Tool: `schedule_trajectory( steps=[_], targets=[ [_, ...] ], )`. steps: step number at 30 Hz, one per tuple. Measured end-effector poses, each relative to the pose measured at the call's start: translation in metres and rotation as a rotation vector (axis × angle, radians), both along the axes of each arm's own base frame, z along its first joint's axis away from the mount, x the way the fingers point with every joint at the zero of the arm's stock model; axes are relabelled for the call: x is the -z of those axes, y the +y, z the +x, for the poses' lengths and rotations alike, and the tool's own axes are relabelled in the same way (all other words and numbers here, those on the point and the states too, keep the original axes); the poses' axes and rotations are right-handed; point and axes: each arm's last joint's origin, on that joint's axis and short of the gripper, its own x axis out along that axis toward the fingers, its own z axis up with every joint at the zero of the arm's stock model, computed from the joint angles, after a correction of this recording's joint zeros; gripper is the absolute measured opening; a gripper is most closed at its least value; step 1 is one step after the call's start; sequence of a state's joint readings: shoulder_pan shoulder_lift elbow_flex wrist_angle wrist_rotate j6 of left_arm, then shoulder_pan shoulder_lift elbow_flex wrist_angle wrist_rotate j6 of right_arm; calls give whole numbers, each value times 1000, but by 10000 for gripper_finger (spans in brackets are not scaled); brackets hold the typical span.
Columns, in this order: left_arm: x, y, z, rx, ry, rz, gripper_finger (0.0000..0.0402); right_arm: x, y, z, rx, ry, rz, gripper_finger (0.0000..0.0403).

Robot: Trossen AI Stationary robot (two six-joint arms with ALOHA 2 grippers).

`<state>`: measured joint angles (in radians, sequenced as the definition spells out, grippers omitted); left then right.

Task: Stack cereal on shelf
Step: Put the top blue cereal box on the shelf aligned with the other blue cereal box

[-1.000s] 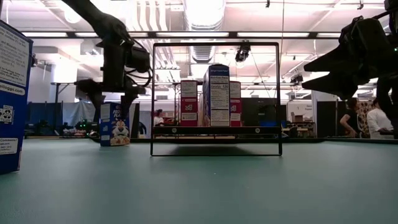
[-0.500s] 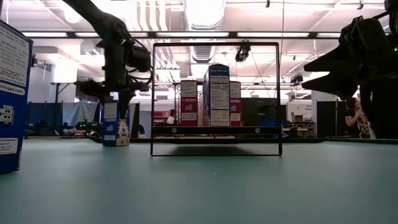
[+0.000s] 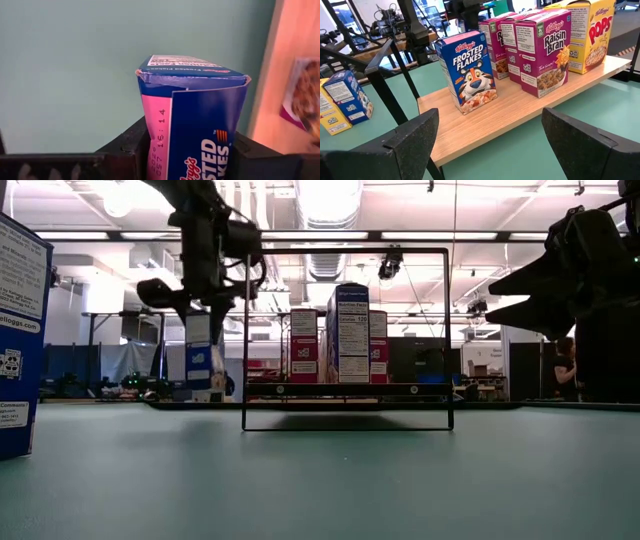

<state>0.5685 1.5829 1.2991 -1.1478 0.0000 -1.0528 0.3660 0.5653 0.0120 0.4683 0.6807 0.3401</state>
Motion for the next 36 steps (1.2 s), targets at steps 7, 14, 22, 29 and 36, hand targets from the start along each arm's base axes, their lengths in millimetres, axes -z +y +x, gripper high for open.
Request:
schedule_trajectory(
  steps=[7, 14, 22, 29, 36],
  targets=[
    [0, -38, 21, -69, -22, -39, 130, 0, 0, 0, 0, 0, 0, 341],
    [-6, -70, 33, -86, -72, -45, 130, 0, 0, 0, 0, 0, 0, 341],
    [-19, -99, 46, -99, -127, -23, 130, 0, 0, 0, 0, 0, 0, 341],
    [-28, -113, 53, -74, -171, 44, 130, 0, 0, 0, 0, 0, 0, 341],
    [-29, -116, 59, -65, -226, 49, 130, 0, 0, 0, 0, 0, 0, 341]
  ],
)
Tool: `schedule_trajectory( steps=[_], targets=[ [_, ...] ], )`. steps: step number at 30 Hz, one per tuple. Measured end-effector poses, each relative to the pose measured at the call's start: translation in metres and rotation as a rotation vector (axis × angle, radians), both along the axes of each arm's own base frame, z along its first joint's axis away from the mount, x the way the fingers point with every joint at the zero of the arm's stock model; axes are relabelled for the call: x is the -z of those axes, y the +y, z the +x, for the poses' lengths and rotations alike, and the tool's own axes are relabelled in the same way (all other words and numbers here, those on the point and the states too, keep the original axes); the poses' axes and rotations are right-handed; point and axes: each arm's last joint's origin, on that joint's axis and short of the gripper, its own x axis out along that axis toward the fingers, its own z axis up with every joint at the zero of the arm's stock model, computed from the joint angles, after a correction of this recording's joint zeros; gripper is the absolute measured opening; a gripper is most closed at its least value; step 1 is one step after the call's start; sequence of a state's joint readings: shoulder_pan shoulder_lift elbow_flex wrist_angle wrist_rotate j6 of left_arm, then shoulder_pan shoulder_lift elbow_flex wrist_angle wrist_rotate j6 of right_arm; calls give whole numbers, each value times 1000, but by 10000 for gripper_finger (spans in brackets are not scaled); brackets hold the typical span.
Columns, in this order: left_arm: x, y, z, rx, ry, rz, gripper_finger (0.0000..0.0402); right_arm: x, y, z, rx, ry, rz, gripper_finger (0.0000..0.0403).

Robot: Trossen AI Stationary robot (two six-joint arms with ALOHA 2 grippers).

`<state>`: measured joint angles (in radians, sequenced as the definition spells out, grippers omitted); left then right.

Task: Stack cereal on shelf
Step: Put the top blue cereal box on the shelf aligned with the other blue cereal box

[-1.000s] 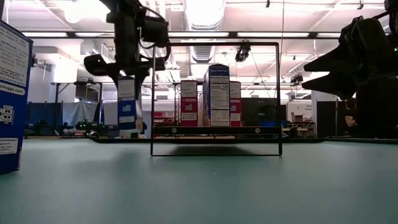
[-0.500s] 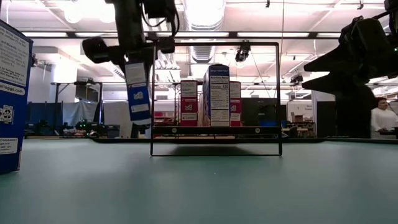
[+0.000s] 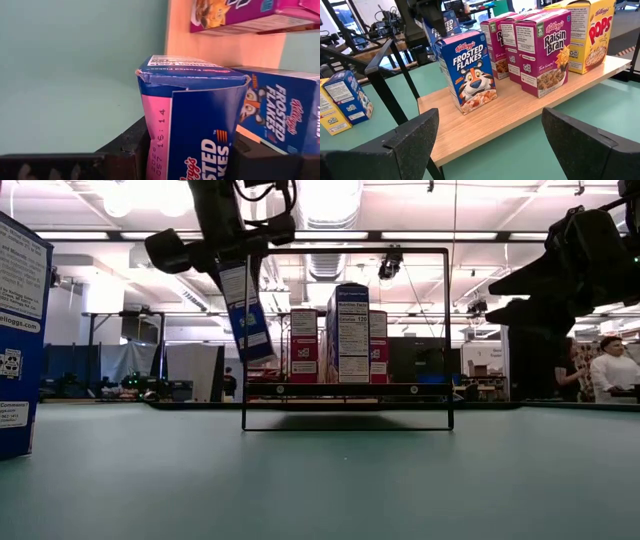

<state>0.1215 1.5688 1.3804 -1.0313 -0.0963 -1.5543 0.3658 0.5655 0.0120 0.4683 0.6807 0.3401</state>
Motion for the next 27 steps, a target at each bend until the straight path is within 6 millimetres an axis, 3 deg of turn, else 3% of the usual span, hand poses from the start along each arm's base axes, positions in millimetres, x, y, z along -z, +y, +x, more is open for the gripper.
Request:
schedule_trajectory(
  steps=[7, 16, 27],
  targets=[
    [-1, -3, 4, 12, -44, 5, 130, 0, 0, 0, 0, 0, 0, 341],
    [14, -3, 21, 16, -49, 4, 130, 0, 0, 0, 0, 2, -1, 341],
    [14, -3, 24, 11, -72, 1, 130, 0, 0, 0, 0, 3, -1, 341]
  ],
)
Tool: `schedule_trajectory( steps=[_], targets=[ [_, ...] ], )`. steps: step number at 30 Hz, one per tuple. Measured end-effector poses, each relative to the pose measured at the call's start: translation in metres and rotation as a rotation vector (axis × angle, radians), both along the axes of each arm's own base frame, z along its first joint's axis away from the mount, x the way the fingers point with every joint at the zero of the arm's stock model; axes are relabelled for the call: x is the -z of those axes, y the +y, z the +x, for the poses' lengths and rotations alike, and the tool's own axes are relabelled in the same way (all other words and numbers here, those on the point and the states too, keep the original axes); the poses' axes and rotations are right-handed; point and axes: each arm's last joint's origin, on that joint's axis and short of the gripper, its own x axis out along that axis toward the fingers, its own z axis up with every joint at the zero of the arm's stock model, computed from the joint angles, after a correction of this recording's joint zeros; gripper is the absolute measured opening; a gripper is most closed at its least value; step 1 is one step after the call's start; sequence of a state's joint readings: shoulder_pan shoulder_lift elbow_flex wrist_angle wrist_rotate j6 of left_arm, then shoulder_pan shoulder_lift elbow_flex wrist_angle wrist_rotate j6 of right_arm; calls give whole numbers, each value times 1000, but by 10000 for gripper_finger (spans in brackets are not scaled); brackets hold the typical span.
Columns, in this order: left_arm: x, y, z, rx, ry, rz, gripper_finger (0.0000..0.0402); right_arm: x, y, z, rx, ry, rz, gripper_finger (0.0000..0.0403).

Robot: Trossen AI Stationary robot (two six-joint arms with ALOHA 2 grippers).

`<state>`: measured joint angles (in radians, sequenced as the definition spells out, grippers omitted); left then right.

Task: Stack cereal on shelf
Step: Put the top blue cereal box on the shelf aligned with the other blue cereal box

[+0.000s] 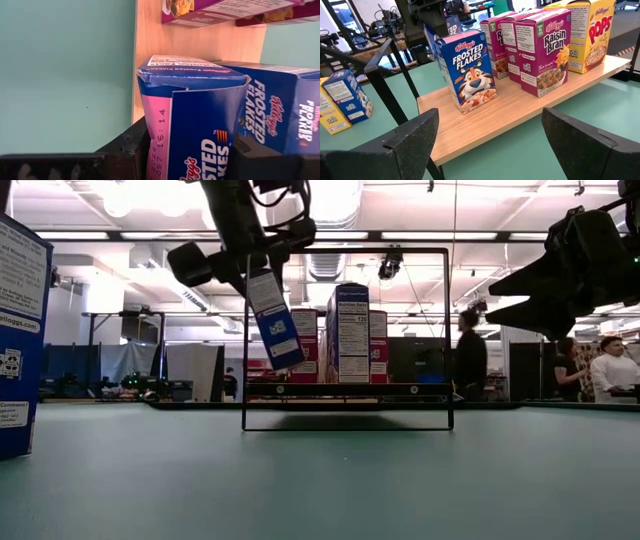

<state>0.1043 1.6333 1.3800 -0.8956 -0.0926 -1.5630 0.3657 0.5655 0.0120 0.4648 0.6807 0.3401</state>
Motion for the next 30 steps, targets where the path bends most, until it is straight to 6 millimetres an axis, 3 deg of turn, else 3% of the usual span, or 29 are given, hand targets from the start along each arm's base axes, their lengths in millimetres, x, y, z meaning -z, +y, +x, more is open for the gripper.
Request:
schedule_trajectory(
  steps=[12, 23, 30],
  targets=[
    [3, -3, 3, 8, -2, -1, 140, 0, 0, 0, 0, 0, 0, 341],
    [9, -2, 10, 7, -8, 0, 225, 0, 0, 0, 0, 2, -1, 341],
    [-1, -2, 12, 16, -40, 8, 274, 0, 0, 0, 0, 2, -1, 341]
  ],
)
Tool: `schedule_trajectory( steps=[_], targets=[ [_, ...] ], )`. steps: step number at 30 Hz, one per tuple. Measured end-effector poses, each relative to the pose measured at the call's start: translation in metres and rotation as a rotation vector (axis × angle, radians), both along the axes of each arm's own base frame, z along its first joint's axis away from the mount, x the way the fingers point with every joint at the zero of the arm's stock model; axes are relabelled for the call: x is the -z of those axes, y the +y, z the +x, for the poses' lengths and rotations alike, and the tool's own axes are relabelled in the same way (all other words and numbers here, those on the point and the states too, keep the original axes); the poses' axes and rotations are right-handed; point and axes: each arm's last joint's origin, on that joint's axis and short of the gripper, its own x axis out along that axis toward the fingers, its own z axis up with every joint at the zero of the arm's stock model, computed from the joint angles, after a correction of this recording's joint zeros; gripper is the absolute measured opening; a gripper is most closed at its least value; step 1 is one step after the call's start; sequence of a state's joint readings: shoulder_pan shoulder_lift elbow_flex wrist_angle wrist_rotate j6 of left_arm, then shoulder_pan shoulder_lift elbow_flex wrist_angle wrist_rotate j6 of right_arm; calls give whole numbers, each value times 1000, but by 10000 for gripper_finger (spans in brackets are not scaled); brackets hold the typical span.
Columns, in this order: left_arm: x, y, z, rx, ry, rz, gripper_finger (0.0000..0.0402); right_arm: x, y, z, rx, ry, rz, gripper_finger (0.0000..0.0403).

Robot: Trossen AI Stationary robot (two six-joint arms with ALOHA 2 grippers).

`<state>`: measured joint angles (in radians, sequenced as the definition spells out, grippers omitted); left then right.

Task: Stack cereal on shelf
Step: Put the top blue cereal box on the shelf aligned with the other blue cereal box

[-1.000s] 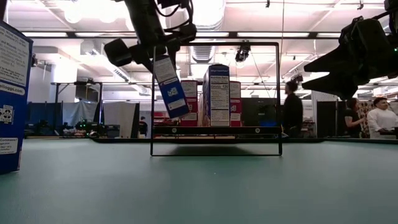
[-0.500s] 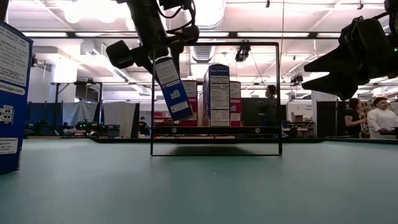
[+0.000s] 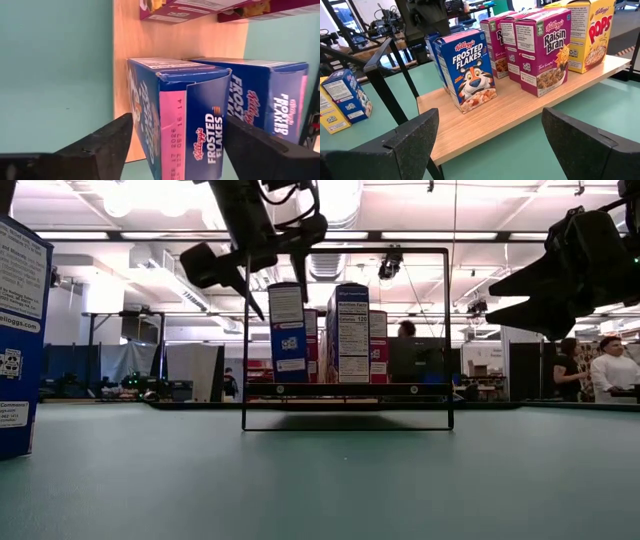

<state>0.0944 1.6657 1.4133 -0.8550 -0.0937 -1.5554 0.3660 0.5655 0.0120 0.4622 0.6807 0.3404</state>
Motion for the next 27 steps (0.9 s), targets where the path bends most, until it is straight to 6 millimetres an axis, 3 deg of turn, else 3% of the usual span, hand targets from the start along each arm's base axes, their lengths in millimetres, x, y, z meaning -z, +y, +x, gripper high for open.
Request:
schedule_trajectory(
  steps=[10, 15, 27],
  targets=[
    [0, -1, 5, 4, -28, 5, 313, 0, 0, 0, 0, 1, 0, 341],
    [9, -1, 12, 6, -16, 3, 316, 0, 0, 0, 0, 1, -1, 341],
    [10, 0, 25, 34, -2, 16, 306, 0, 0, 0, 0, 4, -2, 341]
  ],
)
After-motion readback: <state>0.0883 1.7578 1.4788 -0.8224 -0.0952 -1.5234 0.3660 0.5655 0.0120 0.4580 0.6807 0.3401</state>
